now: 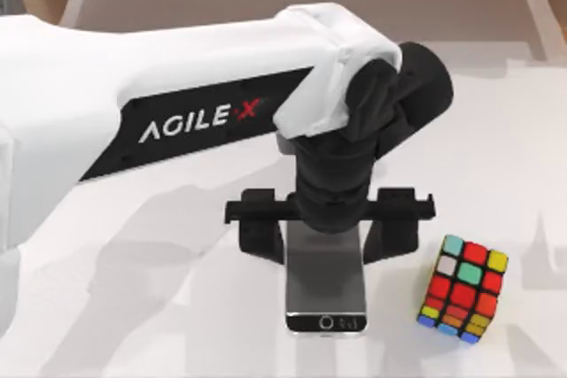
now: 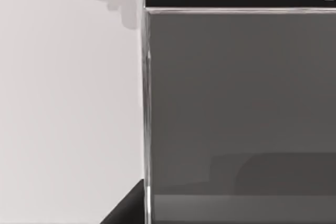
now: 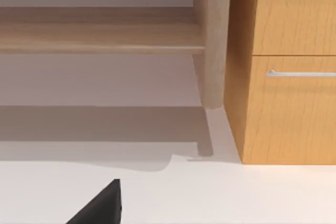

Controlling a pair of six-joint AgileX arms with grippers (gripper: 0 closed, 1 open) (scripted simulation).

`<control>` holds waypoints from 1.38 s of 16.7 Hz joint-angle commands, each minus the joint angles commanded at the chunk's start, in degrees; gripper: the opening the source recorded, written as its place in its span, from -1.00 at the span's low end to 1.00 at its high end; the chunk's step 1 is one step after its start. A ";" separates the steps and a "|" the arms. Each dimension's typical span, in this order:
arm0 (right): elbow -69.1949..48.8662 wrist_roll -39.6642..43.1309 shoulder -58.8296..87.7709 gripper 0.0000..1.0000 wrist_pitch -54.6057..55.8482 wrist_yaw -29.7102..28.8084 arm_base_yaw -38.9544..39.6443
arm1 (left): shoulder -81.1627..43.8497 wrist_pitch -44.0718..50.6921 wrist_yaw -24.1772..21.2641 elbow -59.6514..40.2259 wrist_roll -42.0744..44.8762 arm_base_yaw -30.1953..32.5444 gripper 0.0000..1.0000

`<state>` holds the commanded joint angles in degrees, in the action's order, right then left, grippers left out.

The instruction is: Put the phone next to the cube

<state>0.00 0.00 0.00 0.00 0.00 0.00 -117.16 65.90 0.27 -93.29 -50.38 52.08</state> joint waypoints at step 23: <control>0.00 0.00 0.00 1.00 0.00 0.00 0.00 | -1.77 -8.43 -3.96 5.71 -0.20 0.06 -1.00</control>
<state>0.00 0.00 0.00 0.00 0.00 0.00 -118.93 57.47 -3.69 -87.58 -50.58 52.14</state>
